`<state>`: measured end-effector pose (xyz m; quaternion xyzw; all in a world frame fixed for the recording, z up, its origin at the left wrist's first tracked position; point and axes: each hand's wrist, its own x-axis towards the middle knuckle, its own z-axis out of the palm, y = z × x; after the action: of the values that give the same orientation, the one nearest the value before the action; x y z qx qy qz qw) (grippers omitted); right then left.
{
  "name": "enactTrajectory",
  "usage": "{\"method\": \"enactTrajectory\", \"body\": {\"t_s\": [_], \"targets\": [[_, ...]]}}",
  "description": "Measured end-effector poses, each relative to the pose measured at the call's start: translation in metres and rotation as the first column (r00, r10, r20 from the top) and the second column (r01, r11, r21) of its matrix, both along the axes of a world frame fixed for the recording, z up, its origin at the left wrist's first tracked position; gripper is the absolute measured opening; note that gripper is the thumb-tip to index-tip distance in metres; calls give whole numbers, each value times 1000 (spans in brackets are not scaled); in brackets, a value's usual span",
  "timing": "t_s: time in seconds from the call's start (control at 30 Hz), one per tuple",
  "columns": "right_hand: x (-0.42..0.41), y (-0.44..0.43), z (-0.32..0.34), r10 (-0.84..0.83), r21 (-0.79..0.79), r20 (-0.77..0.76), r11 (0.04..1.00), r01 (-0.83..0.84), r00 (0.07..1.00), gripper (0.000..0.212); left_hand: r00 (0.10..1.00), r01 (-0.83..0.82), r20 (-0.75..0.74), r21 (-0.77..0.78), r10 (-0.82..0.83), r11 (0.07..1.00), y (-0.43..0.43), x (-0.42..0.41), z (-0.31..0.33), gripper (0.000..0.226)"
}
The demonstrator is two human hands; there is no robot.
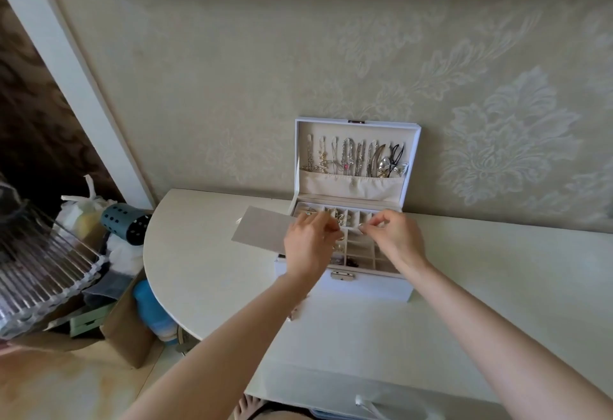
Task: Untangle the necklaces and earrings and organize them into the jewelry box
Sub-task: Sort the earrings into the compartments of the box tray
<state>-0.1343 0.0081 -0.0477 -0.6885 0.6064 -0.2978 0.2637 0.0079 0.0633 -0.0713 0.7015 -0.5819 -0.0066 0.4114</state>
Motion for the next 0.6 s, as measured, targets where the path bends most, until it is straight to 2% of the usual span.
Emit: {"method": "enactTrajectory", "body": {"t_s": [0.1, 0.23, 0.33, 0.4, 0.5, 0.6], "targets": [[-1, -16, -2, -32, 57, -45, 998, 35, 998, 15, 998, 21, 52, 87, -26, 996, -30, -11, 7, 15], [2, -28, -5, -9, 86, -135, 996, 21, 991, 8, 993, 53, 93, 182, -70, 982, -49, -13, 5, 22], [-2, -28, -5, 23, 72, -135, 997, -13, 991, 6, 995, 23, 91, 185, -41, 982, -42, -6, 3, 21], [-6, -26, -5, 36, 32, -106, 999, -32, 994, 7, 998, 2, 64, 113, -9, 994, -30, 2, 2, 16], [-5, -15, -5, 83, -30, -14, 996, -84, 996, 5, 999, -33, 20, -87, 35, 996, -8, 16, -2, 12], [4, 13, -6, 268, -52, 110, 963, -264, 957, 2, 997, -75, -23, -242, 72, 967, 23, 30, -13, 14]]}}
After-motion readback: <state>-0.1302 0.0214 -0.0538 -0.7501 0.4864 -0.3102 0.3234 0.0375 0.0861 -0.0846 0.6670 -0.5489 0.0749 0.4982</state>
